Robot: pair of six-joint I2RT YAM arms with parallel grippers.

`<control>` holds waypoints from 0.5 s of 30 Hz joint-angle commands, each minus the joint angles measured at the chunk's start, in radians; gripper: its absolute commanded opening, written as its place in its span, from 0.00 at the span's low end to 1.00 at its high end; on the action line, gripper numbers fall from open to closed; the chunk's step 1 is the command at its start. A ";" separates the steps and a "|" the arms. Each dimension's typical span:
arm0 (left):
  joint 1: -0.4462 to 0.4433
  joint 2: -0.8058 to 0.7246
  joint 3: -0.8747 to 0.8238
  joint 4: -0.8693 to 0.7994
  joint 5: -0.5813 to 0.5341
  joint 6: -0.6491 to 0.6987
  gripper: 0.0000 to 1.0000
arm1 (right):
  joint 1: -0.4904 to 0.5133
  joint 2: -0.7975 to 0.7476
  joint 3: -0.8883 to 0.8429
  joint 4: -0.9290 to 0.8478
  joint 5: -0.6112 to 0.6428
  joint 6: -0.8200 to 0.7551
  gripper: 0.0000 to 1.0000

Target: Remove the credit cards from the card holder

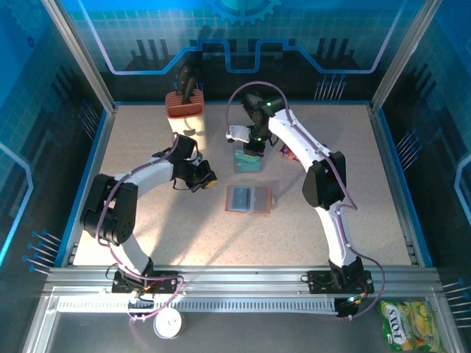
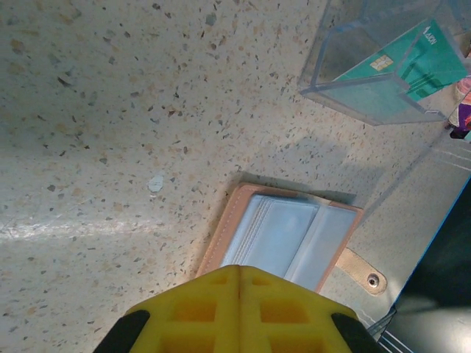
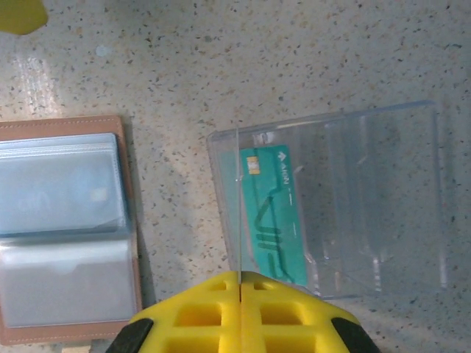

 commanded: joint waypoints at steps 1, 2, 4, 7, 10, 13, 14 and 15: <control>0.011 -0.004 0.027 -0.032 0.023 0.004 0.06 | -0.015 0.063 0.075 -0.083 0.002 -0.034 0.00; 0.011 0.000 0.030 -0.033 0.024 0.004 0.06 | -0.015 0.075 0.090 -0.085 0.007 -0.038 0.00; 0.012 0.010 0.035 -0.033 0.026 0.004 0.06 | -0.016 0.089 0.105 -0.087 0.012 -0.045 0.00; 0.012 0.021 0.047 -0.038 0.027 0.004 0.06 | -0.020 0.098 0.109 -0.074 0.016 -0.055 0.00; 0.012 0.033 0.060 -0.049 0.025 0.010 0.06 | -0.021 0.107 0.108 -0.065 0.032 -0.065 0.00; 0.013 0.050 0.077 -0.065 0.023 0.019 0.06 | -0.022 0.117 0.108 -0.060 0.046 -0.070 0.00; 0.013 0.056 0.080 -0.068 0.022 0.021 0.06 | -0.021 0.121 0.109 -0.059 0.051 -0.072 0.00; 0.013 0.061 0.084 -0.070 0.023 0.021 0.06 | -0.021 0.125 0.108 -0.056 0.057 -0.074 0.00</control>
